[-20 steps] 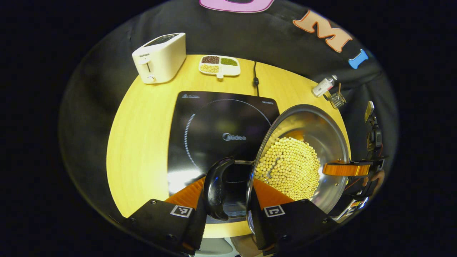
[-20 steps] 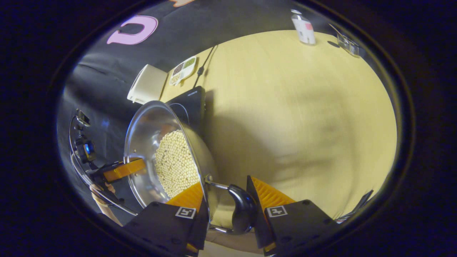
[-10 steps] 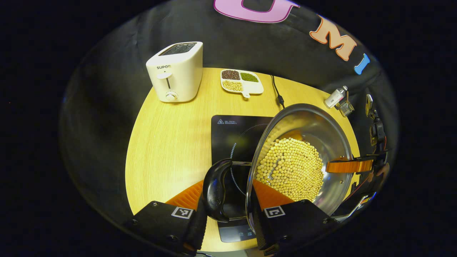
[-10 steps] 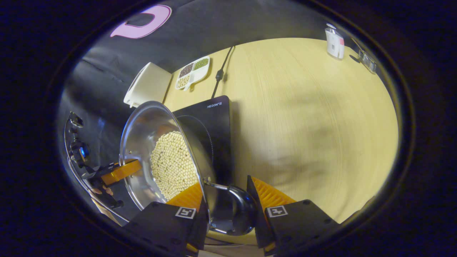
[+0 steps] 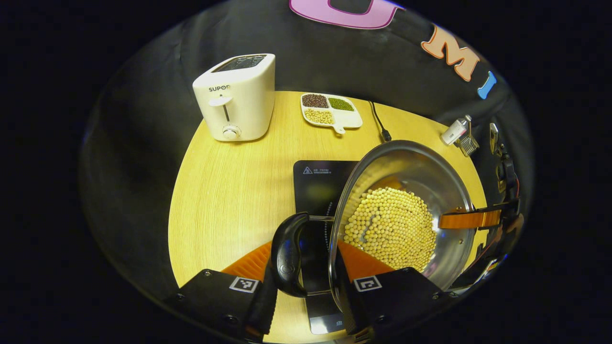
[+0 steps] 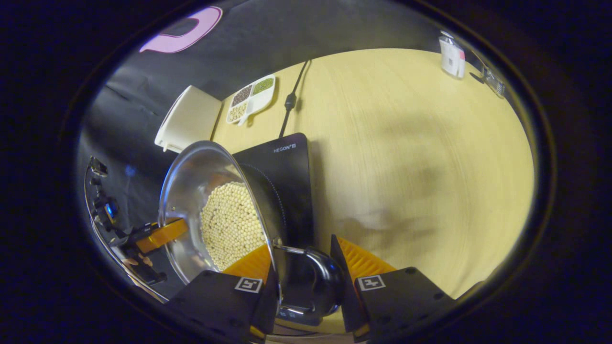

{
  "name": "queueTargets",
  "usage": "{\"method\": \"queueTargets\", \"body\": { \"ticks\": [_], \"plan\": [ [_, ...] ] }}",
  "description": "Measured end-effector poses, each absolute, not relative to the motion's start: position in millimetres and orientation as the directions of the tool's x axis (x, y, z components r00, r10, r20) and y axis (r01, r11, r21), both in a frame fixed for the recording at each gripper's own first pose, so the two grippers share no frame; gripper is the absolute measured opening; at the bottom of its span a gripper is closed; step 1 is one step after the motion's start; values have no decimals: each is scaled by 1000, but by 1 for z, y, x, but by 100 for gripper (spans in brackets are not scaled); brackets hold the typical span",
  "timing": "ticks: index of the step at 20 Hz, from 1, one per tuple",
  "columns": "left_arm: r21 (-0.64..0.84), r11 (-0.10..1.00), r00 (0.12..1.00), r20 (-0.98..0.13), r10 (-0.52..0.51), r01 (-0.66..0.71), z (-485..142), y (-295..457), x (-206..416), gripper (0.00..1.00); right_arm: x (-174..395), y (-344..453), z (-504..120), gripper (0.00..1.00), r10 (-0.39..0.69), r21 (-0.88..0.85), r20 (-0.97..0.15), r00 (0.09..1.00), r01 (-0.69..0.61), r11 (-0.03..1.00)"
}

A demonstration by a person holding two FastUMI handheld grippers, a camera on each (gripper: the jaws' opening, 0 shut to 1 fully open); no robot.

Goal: First push the handle of the pot to place it horizontally, then grasp the pot with both hands and set it on the induction cooktop.

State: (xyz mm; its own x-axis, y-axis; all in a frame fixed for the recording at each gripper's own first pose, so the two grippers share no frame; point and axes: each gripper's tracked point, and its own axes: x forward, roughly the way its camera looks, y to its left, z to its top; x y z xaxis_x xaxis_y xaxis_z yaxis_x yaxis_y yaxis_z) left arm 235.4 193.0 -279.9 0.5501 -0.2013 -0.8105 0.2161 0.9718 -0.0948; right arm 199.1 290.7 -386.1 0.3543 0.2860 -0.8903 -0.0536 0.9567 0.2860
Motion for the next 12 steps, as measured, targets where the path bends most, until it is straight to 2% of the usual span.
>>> {"method": "queueTargets", "body": {
  "ticks": [10, 11, 12],
  "plan": [
    [-112, 972, 575, -790, -214, 207, -284, 200, 241, 62, 208, 297, -383, 52, 304, 296, -876, 374, -80, 952],
    [-114, 972, 574, -790, -215, 207, -284, 201, 241, 62, 209, 296, -382, 58, 304, 296, -876, 374, -81, 952],
    [-114, 972, 575, -790, -214, 205, -284, 201, 241, 62, 208, 297, -383, 52, 305, 296, -876, 374, -82, 952]
  ]
}}
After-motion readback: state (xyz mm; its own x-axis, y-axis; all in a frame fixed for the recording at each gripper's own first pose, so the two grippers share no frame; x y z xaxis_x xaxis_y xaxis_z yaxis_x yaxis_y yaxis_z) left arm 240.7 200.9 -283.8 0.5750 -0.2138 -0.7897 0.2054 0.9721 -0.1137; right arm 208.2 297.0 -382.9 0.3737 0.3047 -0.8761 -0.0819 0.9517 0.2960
